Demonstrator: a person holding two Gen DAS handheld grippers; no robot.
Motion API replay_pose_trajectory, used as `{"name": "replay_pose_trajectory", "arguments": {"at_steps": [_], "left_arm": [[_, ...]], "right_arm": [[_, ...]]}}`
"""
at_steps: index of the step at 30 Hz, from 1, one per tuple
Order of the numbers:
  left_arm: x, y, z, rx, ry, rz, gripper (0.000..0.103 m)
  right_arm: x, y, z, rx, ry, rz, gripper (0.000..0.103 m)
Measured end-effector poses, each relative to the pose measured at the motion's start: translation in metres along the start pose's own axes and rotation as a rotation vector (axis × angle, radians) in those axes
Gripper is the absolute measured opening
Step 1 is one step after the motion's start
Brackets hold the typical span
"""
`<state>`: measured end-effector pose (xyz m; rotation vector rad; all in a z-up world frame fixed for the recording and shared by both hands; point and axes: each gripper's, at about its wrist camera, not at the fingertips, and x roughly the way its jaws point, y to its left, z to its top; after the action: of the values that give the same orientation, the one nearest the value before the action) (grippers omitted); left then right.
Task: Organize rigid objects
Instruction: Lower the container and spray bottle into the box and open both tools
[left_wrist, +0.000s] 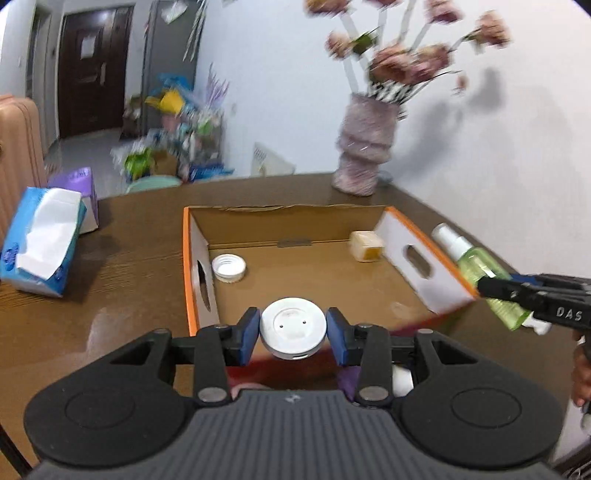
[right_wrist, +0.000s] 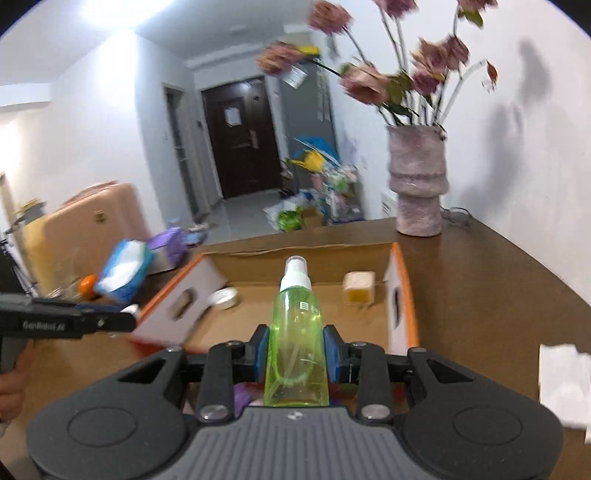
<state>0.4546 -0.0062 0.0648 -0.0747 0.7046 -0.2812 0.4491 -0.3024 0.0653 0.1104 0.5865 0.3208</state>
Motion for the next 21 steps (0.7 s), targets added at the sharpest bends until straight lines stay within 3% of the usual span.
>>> {"name": "replay_pose_trajectory", "arguments": {"at_steps": [4,10,11,12,14,21], "left_arm": [[0.046,0.007,0.018,0.008,0.078,0.059,0.04],[0.095,0.012,0.022,0.072,0.154,0.121,0.04],[0.1,0.013,0.022,0.079,0.161,0.126,0.04],[0.104,0.014,0.022,0.083,0.167,0.131,0.04],[0.109,0.016,0.02,0.092,0.177,0.131,0.043],[0.109,0.015,0.02,0.109,0.171,0.129,0.052]], "right_arm": [[0.053,-0.022,0.024,0.015,0.091,-0.06,0.03],[0.114,-0.02,0.027,-0.085,0.207,-0.147,0.03],[0.122,-0.017,0.027,-0.114,0.218,-0.162,0.008],[0.128,-0.015,0.027,-0.134,0.229,-0.184,0.0],[0.136,-0.011,0.025,-0.163,0.245,-0.204,0.008],[0.146,-0.012,0.028,-0.167,0.263,-0.196,0.01]]}}
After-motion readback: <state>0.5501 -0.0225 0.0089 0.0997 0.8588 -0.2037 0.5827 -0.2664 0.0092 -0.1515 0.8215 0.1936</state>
